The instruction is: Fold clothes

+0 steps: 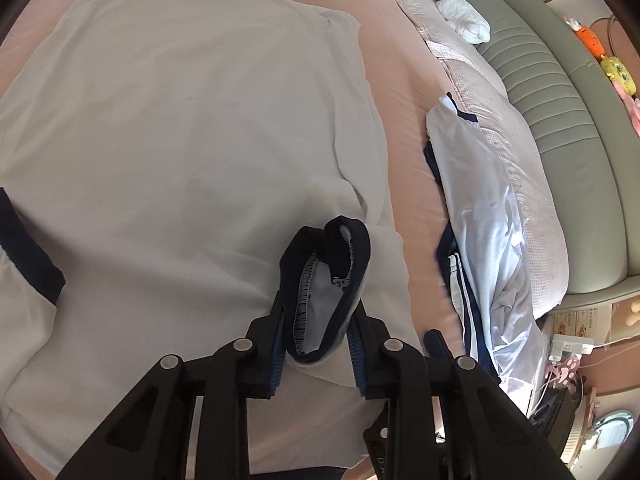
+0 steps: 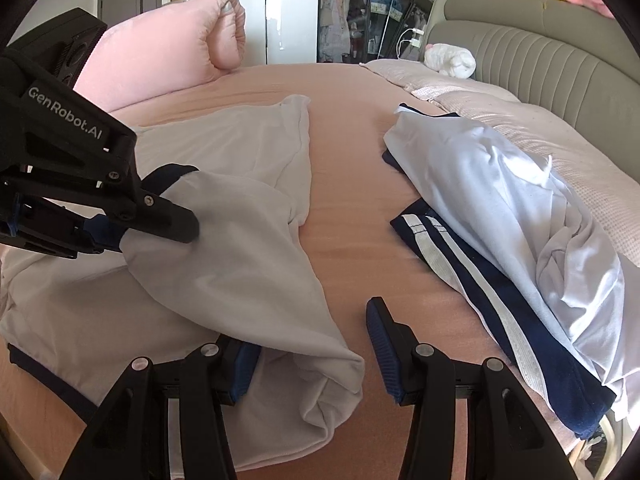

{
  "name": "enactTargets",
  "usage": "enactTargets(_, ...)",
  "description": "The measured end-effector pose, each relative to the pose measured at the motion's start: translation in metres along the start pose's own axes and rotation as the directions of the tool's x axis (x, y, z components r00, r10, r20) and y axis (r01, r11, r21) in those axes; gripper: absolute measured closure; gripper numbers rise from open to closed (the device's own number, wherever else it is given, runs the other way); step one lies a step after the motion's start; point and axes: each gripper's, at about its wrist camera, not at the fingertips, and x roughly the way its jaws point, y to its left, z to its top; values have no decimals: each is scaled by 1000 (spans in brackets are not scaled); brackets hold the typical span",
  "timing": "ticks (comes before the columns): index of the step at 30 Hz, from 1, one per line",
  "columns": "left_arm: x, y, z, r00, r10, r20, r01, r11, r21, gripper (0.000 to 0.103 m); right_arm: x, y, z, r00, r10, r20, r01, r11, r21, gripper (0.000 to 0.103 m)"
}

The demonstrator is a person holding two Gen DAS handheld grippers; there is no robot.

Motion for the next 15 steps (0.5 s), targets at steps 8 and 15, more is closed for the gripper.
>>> enactTargets(8, -4, 16, 2, 992, 126, -27, -125, 992, 9, 83, -14, -7, -9, 992, -104, -75, 105, 994, 14, 60)
enactTargets(15, -12, 19, 1, 996, 85, -30, -84, 995, 51, 83, -18, -8, -10, 993, -84, -86, 85, 996, 2, 59)
